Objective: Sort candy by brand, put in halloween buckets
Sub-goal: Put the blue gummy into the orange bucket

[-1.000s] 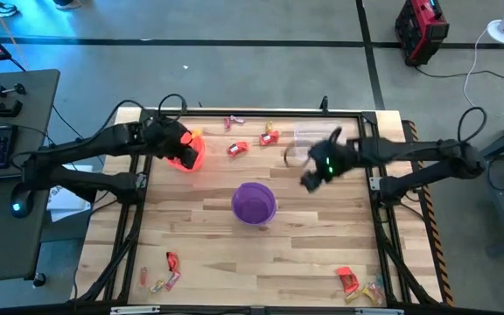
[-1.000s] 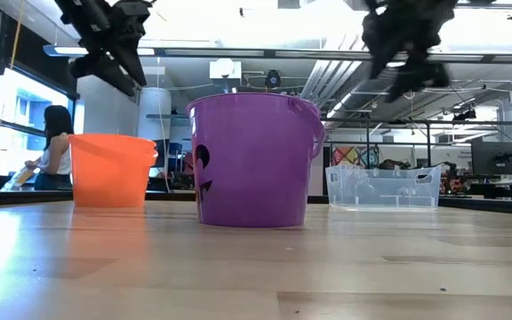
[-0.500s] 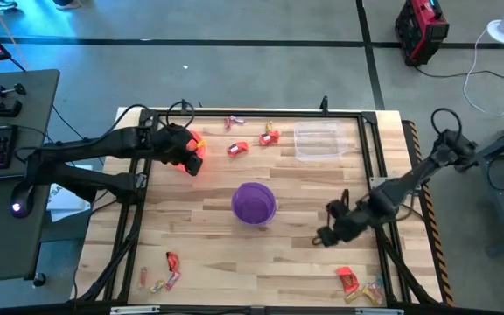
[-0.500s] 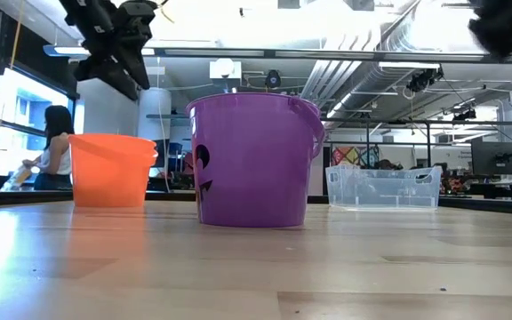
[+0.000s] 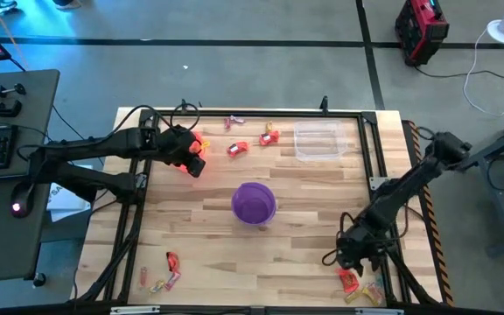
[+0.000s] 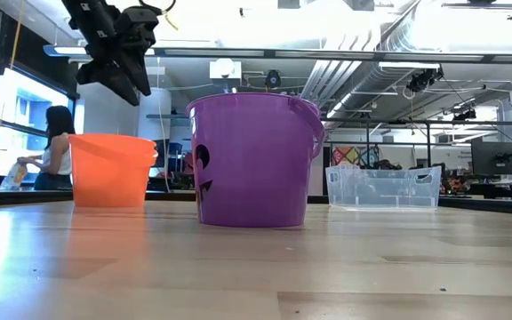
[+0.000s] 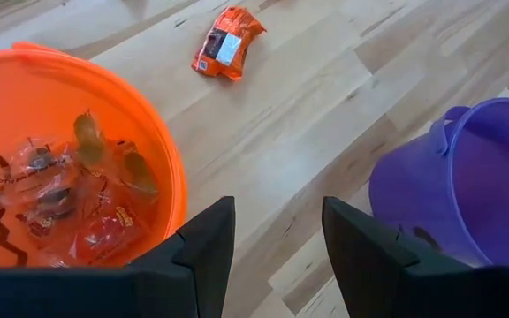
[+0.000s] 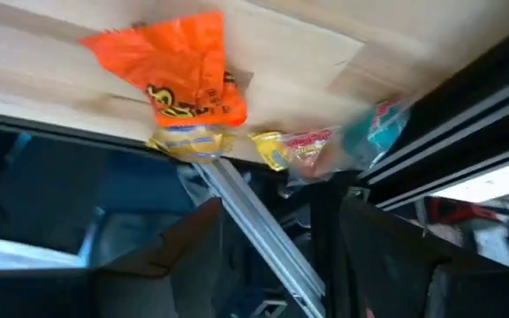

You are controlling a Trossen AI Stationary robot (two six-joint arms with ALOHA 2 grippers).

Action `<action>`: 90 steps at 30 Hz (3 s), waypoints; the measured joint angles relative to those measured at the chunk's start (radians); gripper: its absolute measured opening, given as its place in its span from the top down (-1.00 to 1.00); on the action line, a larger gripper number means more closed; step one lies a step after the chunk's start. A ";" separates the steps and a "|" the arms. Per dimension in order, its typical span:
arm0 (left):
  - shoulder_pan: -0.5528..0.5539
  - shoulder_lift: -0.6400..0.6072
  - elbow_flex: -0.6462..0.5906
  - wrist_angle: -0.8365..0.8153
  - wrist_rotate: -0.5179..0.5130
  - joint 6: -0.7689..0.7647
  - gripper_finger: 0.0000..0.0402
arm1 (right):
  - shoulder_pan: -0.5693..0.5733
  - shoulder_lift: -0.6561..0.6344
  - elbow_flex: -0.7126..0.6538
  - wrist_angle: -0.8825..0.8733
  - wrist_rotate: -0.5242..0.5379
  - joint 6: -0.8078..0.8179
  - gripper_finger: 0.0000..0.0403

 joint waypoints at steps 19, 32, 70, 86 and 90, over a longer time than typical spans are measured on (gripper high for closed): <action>-0.003 0.000 0.000 0.000 -0.027 0.001 0.20 | 0.007 0.321 0.002 -0.012 -0.180 -0.378 -0.11; -0.003 0.000 0.000 0.001 -0.041 0.000 0.20 | 0.075 0.320 0.005 -0.035 -0.189 -0.355 0.17; -0.003 -0.011 -0.002 0.126 0.050 -0.033 0.20 | -0.491 -0.097 0.553 -0.568 1.020 -0.888 1.00; -0.017 -0.288 0.000 0.756 -0.016 -0.048 0.20 | -0.881 0.341 0.521 0.702 0.629 -1.416 1.00; -0.017 -0.326 0.001 0.789 -0.139 0.022 0.20 | -0.886 0.480 0.592 0.807 0.631 -1.393 1.00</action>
